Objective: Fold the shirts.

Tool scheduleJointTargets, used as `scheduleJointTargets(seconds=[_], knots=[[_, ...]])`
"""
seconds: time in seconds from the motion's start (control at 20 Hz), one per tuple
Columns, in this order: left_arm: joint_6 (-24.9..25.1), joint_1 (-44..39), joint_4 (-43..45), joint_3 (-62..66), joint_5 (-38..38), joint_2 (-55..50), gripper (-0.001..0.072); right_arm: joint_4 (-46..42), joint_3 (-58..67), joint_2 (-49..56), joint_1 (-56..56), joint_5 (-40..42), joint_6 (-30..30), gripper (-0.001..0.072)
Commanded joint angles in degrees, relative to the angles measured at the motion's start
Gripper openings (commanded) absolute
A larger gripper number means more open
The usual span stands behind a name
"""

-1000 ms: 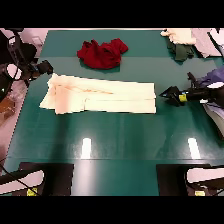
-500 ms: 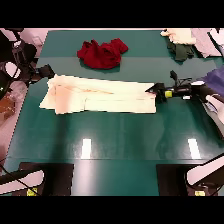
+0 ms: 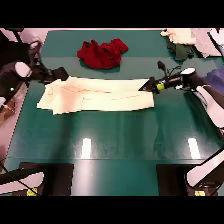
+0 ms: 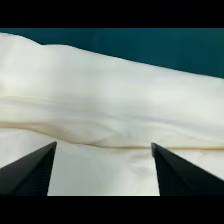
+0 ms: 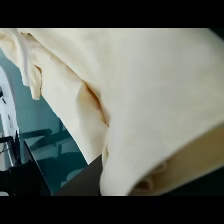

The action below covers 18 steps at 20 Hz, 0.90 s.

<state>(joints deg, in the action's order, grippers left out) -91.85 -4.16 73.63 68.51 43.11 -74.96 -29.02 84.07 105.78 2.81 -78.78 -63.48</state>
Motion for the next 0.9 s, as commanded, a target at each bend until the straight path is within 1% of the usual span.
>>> scheduleJointTargets(seconds=[0.0,0.1,0.15,0.2,0.3,0.4,0.45,0.5,0.7,0.85], knots=[[3.04,-8.04,-5.44,0.00,-1.27,-3.34,0.0473,-12.98,1.84,-4.87,1.81,-6.56,-3.61,0.0018],[6.16,-13.53,-11.54,0.00,-4.42,-6.67,0.0472,-24.11,1.84,-8.52,3.04,-9.62,-4.55,0.0018],[8.02,-16.63,-14.75,0.00,-6.69,-8.68,0.0429,-28.50,1.81,-10.10,3.72,-11.08,-4.61,0.0018],[9.92,-19.63,-17.40,0.00,-9.31,-10.64,0.0196,-31.12,1.03,-11.96,4.79,-11.30,-4.68,0.0018],[12.00,-25.18,-21.18,0.00,-15.85,-14.16,0.0035,-31.15,-2.29,-15.37,8.28,-9.55,-4.61,0.0018],[12.92,-29.68,-26.05,0.09,-21.68,-17.14,0.0027,-33.35,-6.36,-18.21,12.66,-8.57,-4.31,0.0018],[12.90,-31.71,-27.87,0.92,-23.04,-18.93,0.0027,-35.28,-8.11,-19.26,14.71,-8.37,-3.96,0.0018],[12.92,-33.59,-28.98,2.56,-23.10,-20.94,0.0026,-36.83,-9.66,-20.04,16.98,-8.11,-3.89,0.0018],[12.90,-39.17,-31.06,11.76,-22.43,-28.70,0.0026,-36.96,-13.70,-22.45,22.51,-5.70,-2.40,0.0018],[12.83,-40.83,-31.45,19.21,-18.84,-34.62,0.0026,-35.54,-12.52,-23.50,24.06,-4.20,-2.43,0.0018]])
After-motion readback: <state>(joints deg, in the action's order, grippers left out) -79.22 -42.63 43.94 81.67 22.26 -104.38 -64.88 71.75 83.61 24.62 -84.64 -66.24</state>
